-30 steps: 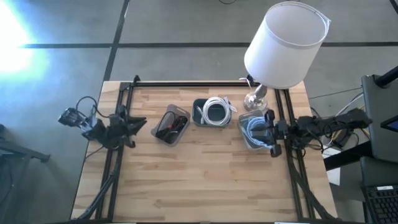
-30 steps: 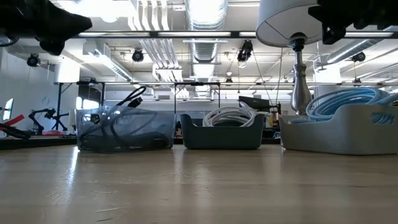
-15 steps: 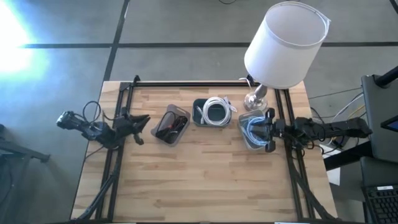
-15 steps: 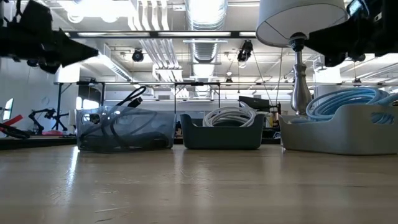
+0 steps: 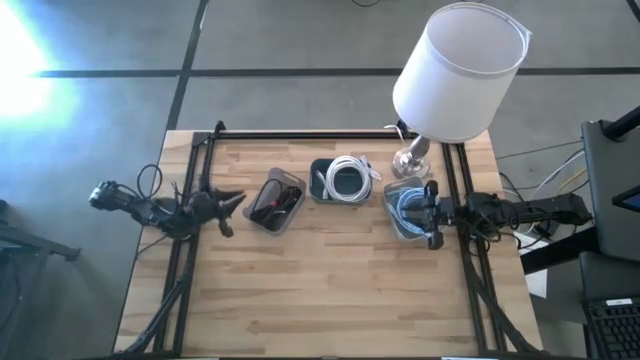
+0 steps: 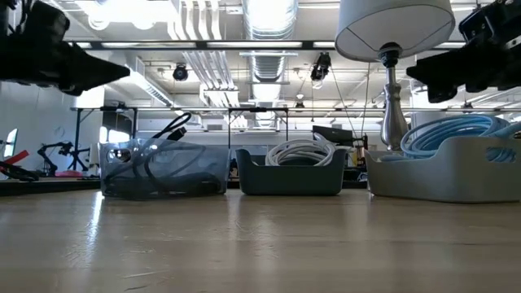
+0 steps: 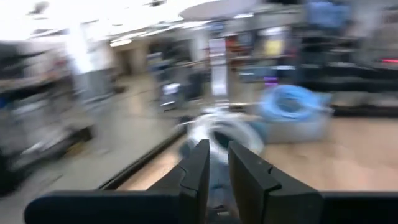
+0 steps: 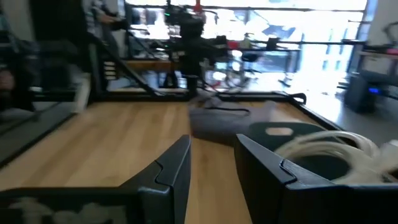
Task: Sort HDMI cables
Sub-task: Return to Home Position
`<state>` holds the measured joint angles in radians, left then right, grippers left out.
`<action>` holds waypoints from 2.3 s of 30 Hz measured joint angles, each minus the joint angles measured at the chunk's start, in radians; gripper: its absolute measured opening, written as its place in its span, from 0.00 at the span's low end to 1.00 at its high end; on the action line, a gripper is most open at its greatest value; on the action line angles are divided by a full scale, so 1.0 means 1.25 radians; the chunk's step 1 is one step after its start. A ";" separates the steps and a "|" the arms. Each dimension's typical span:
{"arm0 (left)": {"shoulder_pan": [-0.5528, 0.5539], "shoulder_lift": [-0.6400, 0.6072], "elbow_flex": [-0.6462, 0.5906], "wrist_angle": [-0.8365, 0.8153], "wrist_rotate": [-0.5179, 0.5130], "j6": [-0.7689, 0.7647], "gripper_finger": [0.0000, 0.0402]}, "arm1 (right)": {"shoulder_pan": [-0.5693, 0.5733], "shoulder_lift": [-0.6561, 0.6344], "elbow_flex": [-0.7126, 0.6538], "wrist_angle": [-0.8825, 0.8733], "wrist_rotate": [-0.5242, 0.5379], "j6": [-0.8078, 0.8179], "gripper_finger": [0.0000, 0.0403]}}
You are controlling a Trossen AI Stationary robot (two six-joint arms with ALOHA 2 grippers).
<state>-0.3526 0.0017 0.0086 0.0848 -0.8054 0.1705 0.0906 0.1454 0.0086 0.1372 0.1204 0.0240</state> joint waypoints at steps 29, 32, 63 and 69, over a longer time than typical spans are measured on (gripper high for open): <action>0.143 0.116 -0.002 -0.020 0.265 -0.029 0.15 | 0.001 -0.009 0.000 -0.059 -0.074 -0.071 0.29; 0.143 0.133 -0.002 -0.020 0.264 -0.095 0.15 | 0.001 -0.005 0.000 -0.071 -0.074 -0.040 0.28; 0.143 0.143 0.001 -0.013 0.264 -0.116 0.16 | 0.001 -0.005 0.001 -0.071 -0.074 -0.040 0.31; 0.143 0.143 0.001 -0.012 0.264 -0.116 0.16 | 0.001 -0.005 0.001 -0.071 -0.074 -0.040 0.28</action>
<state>-0.1734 0.1806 0.0101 0.0696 -0.4755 0.0257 0.0914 0.1390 0.0093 0.0486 0.0273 -0.0265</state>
